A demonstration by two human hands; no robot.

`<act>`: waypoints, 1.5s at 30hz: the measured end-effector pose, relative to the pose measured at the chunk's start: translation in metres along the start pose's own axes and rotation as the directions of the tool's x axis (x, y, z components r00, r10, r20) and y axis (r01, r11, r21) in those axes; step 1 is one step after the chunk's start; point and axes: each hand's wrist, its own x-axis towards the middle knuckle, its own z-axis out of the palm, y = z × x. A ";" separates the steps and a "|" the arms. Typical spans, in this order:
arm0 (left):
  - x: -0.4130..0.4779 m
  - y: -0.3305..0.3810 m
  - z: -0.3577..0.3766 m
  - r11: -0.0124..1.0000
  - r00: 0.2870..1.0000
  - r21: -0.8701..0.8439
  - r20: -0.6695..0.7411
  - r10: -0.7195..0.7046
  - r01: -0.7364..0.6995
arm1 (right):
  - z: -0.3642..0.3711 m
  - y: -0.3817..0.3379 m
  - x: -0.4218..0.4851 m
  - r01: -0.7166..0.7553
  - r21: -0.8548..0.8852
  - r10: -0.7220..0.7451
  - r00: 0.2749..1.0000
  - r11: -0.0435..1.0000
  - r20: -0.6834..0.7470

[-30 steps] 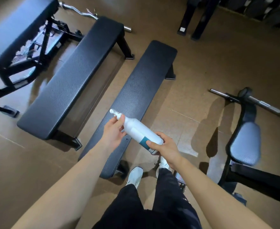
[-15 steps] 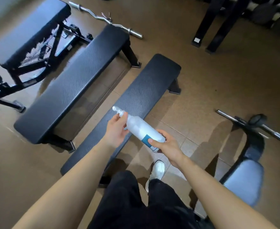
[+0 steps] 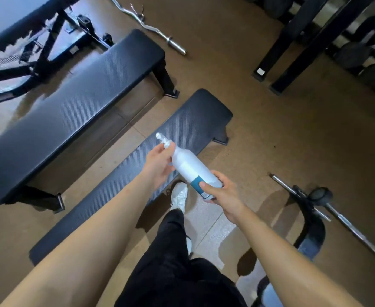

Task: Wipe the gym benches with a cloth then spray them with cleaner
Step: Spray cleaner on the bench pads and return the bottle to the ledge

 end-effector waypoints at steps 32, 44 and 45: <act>0.079 0.002 0.169 0.986 0.963 -0.143 -0.265 0.041 -0.081 | -0.179 -0.105 0.137 0.054 -0.277 0.034 0.953 0.959 0.302; -0.039 -0.051 0.074 0.856 0.857 -0.409 -0.509 0.073 -0.316 | -0.089 -0.094 0.082 0.218 -0.506 0.133 0.811 0.834 0.570; -0.049 -0.056 0.060 0.844 0.852 -0.424 -0.519 0.071 -0.329 | -0.077 -0.091 0.075 0.229 -0.516 0.135 0.807 0.825 0.575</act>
